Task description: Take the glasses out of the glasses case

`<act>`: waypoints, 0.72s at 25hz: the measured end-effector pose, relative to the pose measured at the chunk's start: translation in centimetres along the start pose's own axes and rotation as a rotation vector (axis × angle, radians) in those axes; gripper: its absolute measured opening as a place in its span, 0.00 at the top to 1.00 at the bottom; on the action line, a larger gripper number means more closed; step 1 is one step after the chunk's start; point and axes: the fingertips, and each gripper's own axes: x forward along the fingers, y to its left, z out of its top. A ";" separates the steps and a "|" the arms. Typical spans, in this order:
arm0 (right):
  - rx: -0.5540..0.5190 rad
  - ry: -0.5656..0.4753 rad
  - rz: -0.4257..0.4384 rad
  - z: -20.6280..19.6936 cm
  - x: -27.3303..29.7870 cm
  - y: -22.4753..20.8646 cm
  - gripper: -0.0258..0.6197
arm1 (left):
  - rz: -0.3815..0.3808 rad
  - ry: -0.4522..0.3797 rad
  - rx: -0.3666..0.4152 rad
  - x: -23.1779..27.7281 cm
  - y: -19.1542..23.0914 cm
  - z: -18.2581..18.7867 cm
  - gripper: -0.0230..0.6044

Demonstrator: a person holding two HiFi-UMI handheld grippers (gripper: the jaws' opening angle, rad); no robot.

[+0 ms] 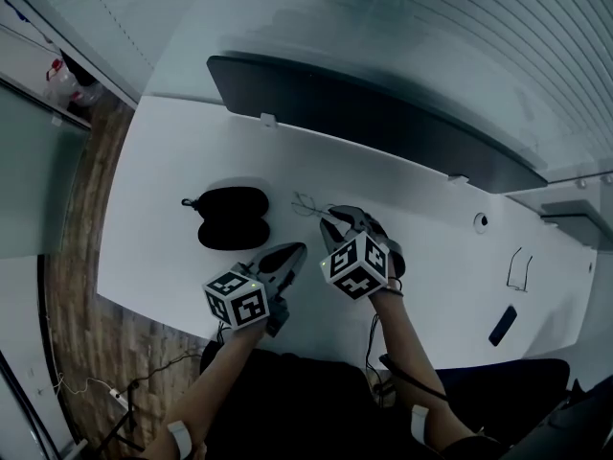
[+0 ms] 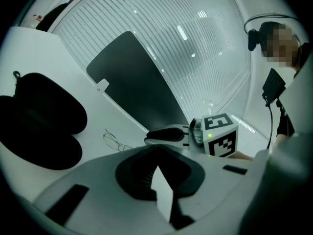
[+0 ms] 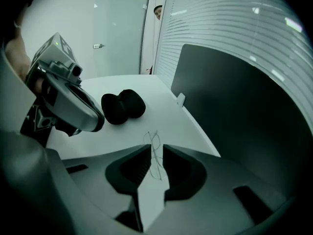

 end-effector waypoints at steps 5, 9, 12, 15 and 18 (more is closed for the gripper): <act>0.023 -0.048 -0.035 0.7 -2.0 0.6 0.87 | -0.013 0.000 0.042 -0.7 -1.3 0.0 0.95; 0.046 -0.089 -0.051 1.2 -3.4 1.1 0.90 | -0.026 -0.008 0.077 -1.1 -2.4 0.1 0.95; 0.092 -0.140 -0.039 1.7 -4.6 2.0 0.91 | -0.036 -0.018 0.097 -1.5 -3.3 0.2 0.95; 0.137 -0.202 -0.024 2.1 -6.0 3.1 0.93 | -0.048 -0.028 0.119 -2.0 -4.6 0.1 0.95; 0.163 -0.259 -0.012 2.4 -7.2 4.2 0.93 | -0.053 -0.039 0.151 -2.7 -6.0 -0.1 0.95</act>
